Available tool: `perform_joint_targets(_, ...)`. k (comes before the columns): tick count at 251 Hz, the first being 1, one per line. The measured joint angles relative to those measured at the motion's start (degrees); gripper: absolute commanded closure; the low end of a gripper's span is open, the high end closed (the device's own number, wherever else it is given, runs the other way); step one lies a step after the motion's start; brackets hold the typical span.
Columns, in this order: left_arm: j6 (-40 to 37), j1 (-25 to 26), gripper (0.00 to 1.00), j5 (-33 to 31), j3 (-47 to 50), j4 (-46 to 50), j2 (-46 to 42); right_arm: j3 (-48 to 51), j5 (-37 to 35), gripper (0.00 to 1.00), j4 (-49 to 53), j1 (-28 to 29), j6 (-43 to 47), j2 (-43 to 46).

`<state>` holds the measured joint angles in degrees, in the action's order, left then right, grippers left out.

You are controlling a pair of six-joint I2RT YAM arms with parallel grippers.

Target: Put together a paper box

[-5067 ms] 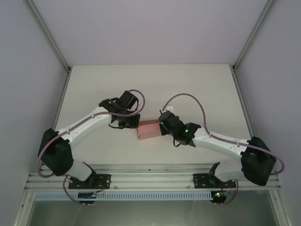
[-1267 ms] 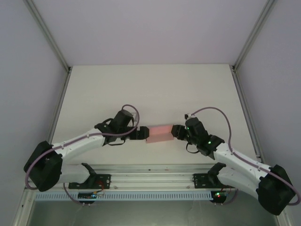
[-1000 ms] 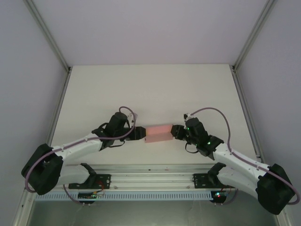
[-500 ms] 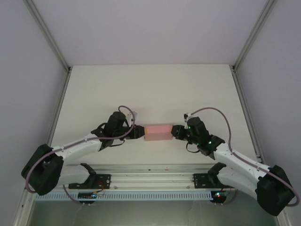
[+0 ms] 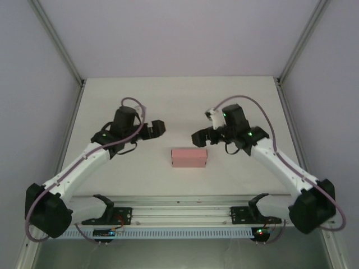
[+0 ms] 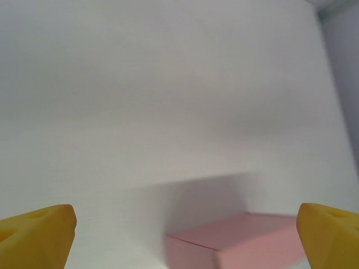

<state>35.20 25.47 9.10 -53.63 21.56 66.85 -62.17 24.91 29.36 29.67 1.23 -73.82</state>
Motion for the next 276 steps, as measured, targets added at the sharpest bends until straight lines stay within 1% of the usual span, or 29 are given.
perform_joint_targets(16,-0.5,-3.9,0.01,-1.8,0.9,1.3,-0.5,-4.9,-1.4,0.01,5.2,3.2,10.6,-4.5)
perform_joint_targets(42,-1.1,-7.9,0.0,-3.7,4.7,1.9,-2.8,-10.4,-5.6,0.01,12.8,8.6,24.7,-11.5)
perform_joint_targets(65,-1.3,-10.5,0.0,-4.5,8.7,3.1,-5.6,-13.9,-8.1,0.01,18.7,10.7,33.5,-17.8)
perform_joint_targets(87,-1.4,-12.3,0.01,-5.2,11.2,4.3,-7.7,-15.3,-10.1,0.01,21.6,11.1,38.8,-22.4)
perform_joint_targets(110,-1.6,-13.5,0.0,-5.8,12.5,5.0,-9.1,-15.3,-13.0,0.01,21.8,11.8,41.6,-25.4)
perform_joint_targets(118,-1.6,-13.7,0.01,-6.0,12.7,5.2,-9.3,-15.3,-13.9,0.05,21.5,12.1,42.2,-26.1)
perform_joint_targets(136,-1.8,-13.9,0.01,-6.4,12.9,5.6,-9.4,-15.3,-15.4,0.19,20.8,13.0,43.4,-27.5)
perform_joint_targets(156,-2.2,-14.1,0.0,-6.7,12.9,5.8,-9.4,-15.5,-16.2,0.43,20.2,14.0,43.6,-29.1)
perform_joint_targets(169,-2.7,-14.1,0.0,-7.0,12.9,5.9,-9.4,-15.5,-16.8,0.55,19.8,14.6,44.1,-29.9)
perform_joint_targets(176,-2.8,-14.1,0.0,-7.1,12.9,5.9,-9.4,-15.5,-17.3,0.59,19.5,15.0,44.2,-30.0)
perform_joint_targets(211,-3.8,-14.1,0.0,-7.3,12.9,6.5,-9.4,-15.5,-19.4,0.65,18.5,16.3,44.1,-30.0)
perform_joint_targets(223,-4.1,-14.1,0.0,-7.5,12.9,6.8,-9.6,-15.6,-20.2,0.68,18.3,16.6,44.1,-29.9)
perform_joint_targets(250,-4.4,-14.1,0.0,-8.3,12.9,7.0,-10.3,-15.8,-24.0,0.66,16.7,16.9,44.2,-29.5)
perform_joint_targets(276,-4.8,-14.1,0.0,-9.5,12.9,7.0,-11.4,-15.8,-29.8,0.65,12.3,16.6,45.9,-28.3)
